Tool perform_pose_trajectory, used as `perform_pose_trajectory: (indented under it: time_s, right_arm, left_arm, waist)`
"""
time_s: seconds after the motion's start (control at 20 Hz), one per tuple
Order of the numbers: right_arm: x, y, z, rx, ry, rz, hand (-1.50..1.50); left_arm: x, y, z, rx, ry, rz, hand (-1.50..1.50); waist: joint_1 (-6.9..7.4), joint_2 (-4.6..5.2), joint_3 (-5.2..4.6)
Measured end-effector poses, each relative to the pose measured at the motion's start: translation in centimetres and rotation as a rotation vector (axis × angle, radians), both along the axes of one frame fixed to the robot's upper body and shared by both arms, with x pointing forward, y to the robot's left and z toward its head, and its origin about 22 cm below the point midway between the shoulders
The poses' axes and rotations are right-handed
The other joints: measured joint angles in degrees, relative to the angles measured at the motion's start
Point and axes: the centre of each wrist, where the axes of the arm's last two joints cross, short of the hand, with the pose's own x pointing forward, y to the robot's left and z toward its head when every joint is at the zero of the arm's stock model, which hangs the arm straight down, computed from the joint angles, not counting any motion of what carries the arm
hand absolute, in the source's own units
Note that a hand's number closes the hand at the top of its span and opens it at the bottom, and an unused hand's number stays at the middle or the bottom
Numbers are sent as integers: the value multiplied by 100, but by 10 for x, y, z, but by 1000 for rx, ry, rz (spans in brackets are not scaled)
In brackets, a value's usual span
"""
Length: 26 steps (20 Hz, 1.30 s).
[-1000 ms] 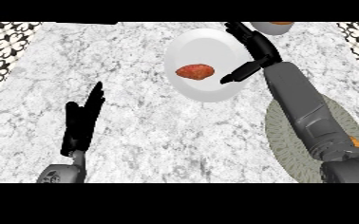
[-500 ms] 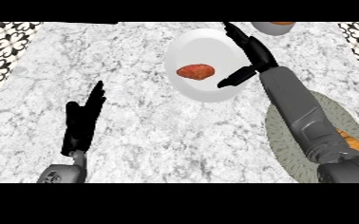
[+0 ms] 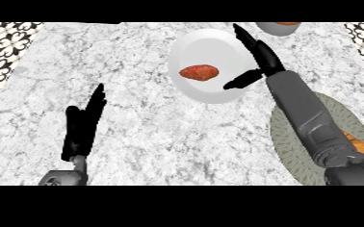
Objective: Pick the sweet potato from the placemat and place it in the plate
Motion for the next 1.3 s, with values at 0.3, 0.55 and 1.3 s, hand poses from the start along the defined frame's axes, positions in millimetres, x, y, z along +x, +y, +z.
perform_pose_trajectory:
  time_s: [0.3,0.55,1.3]
  right_arm:
    - [-3,-18,-2,-27,5,-38,-150]
    - [-4,-33,-2,-50,-1,-75,-150]
    - [-16,-91,0,-38,-30,-212,-150]
  left_arm:
    - [3,-2,0,-5,0,-4,0]
    - [3,-2,-1,-8,-3,-13,0]
    - [9,0,2,-3,-12,-18,0]
  waist:
    - [5,14,1]
    - [22,24,3]
    - [84,52,11]
